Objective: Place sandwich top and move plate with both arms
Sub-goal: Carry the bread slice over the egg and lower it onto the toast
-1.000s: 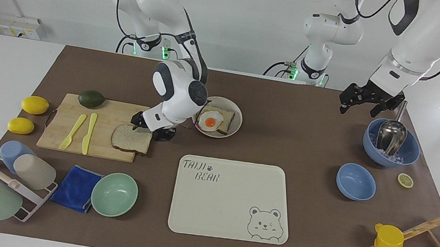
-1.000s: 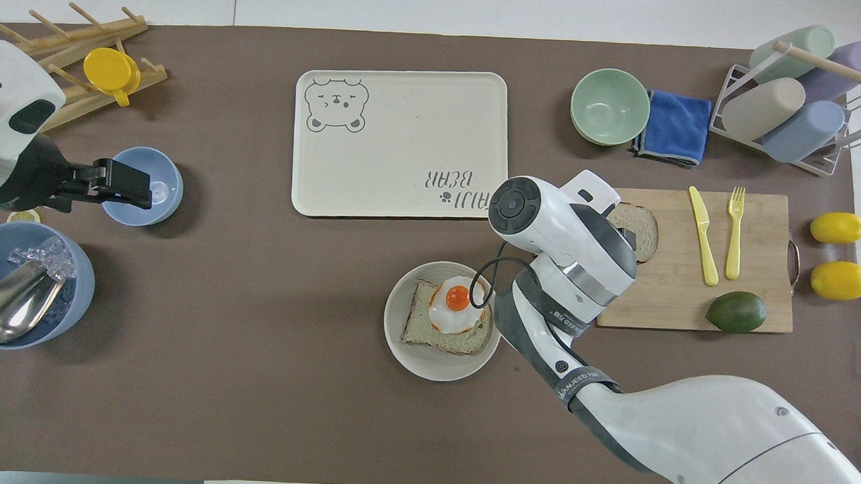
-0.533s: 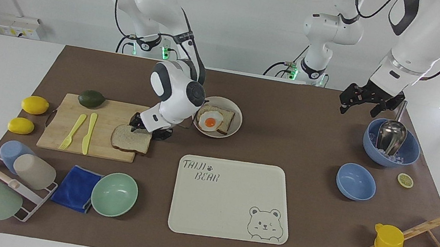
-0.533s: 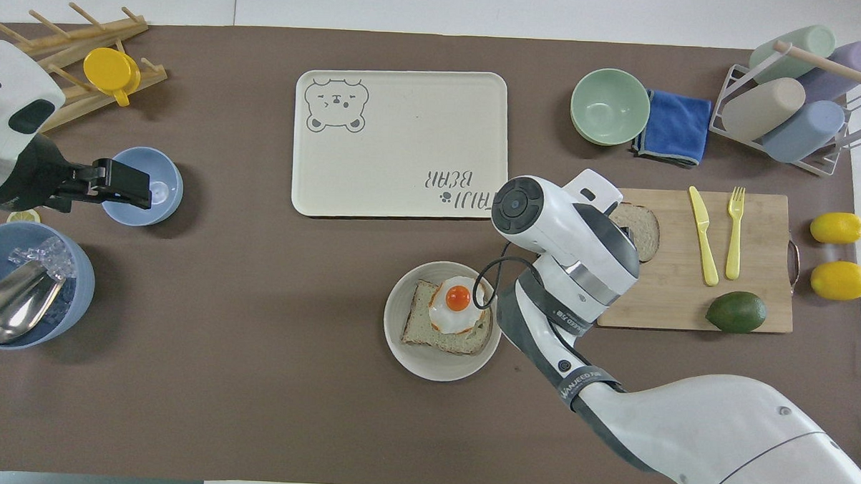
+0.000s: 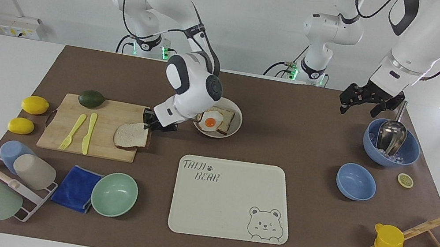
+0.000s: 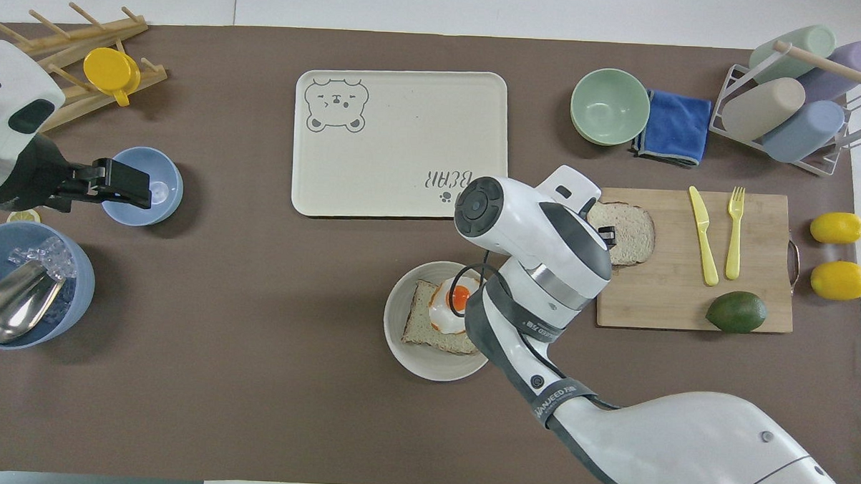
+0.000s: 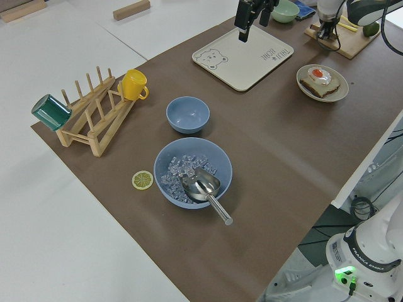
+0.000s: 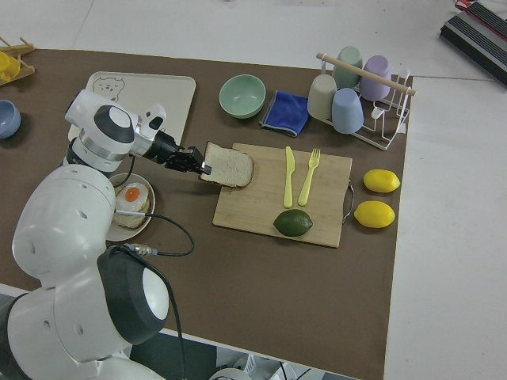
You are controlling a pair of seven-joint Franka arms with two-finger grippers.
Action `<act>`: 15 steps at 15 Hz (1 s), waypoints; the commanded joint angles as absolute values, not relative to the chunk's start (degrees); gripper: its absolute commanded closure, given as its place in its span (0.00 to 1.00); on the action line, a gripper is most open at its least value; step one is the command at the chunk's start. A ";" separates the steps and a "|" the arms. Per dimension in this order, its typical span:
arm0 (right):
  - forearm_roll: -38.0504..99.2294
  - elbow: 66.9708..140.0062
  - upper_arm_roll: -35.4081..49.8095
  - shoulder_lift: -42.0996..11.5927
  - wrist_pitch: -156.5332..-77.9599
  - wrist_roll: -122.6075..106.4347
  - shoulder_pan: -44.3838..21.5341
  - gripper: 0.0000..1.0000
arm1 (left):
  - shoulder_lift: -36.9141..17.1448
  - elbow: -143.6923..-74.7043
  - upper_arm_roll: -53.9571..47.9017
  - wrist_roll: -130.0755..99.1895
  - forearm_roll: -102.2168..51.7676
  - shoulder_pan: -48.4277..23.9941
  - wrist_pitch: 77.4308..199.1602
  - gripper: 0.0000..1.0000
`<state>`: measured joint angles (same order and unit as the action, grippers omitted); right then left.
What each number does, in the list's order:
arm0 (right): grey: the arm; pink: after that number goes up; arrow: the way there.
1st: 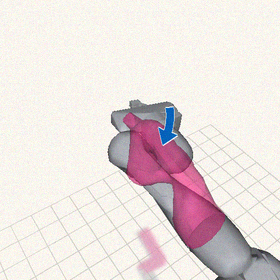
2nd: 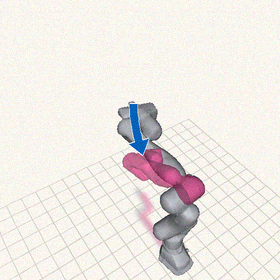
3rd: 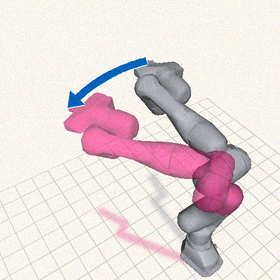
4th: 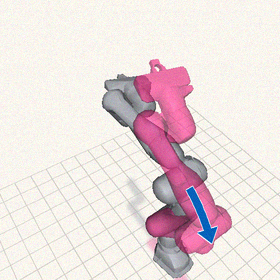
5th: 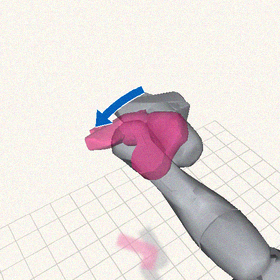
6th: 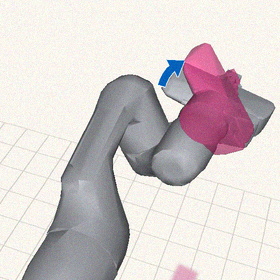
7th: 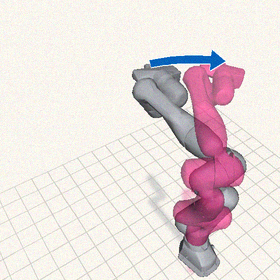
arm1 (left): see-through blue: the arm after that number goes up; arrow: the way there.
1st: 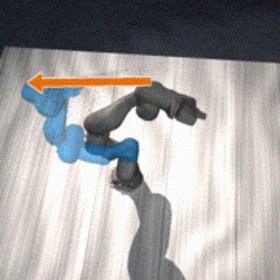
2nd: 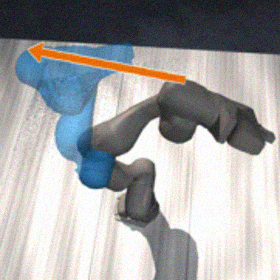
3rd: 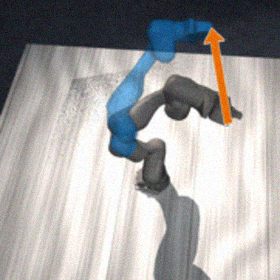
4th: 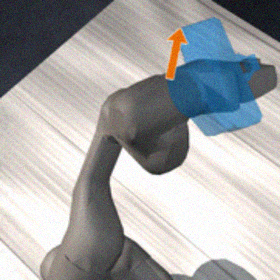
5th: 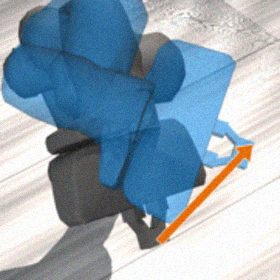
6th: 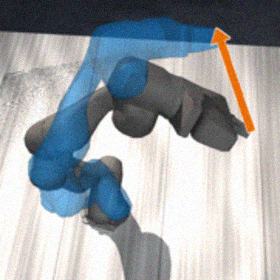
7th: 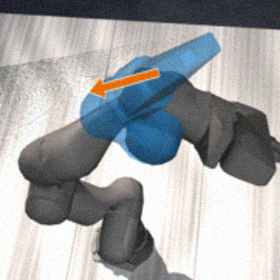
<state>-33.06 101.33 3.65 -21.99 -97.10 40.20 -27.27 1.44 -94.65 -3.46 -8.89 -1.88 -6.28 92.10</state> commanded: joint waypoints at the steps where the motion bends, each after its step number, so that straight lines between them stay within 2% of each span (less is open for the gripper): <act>1: -27.89 95.03 3.96 -22.76 -90.81 40.16 -33.38 1.00 | 2.02 -94.48 -3.52 -8.44 -2.37 -5.71 91.58 0.00; 4: -23.30 91.06 4.39 -21.10 -82.82 40.87 -38.22 1.00 | 2.02 -94.57 -3.52 -8.44 -2.37 -5.80 91.58 0.00; 6: -21.63 90.71 5.62 -19.52 -81.48 40.43 -38.76 1.00 | 2.02 -94.57 -3.52 -8.44 -2.37 -5.71 91.58 0.00; 8: -17.51 89.30 7.56 -19.86 -83.22 40.87 -38.67 1.00 | 2.02 -94.57 -3.52 -8.44 -2.37 -5.80 91.58 0.00; 10: -15.13 90.43 8.26 -19.69 -87.87 41.04 -39.11 1.00 | 2.02 -94.57 -3.52 -8.44 -2.37 -5.80 91.58 0.00; 15: -11.95 93.06 8.35 -19.51 -93.68 43.76 -38.85 1.00 | 2.02 -94.57 -3.52 -8.44 -2.37 -5.80 91.50 0.00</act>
<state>-13.53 90.74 7.68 -20.09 -91.27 41.96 -39.85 1.44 -94.65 -3.46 -8.89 -1.88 -6.28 92.10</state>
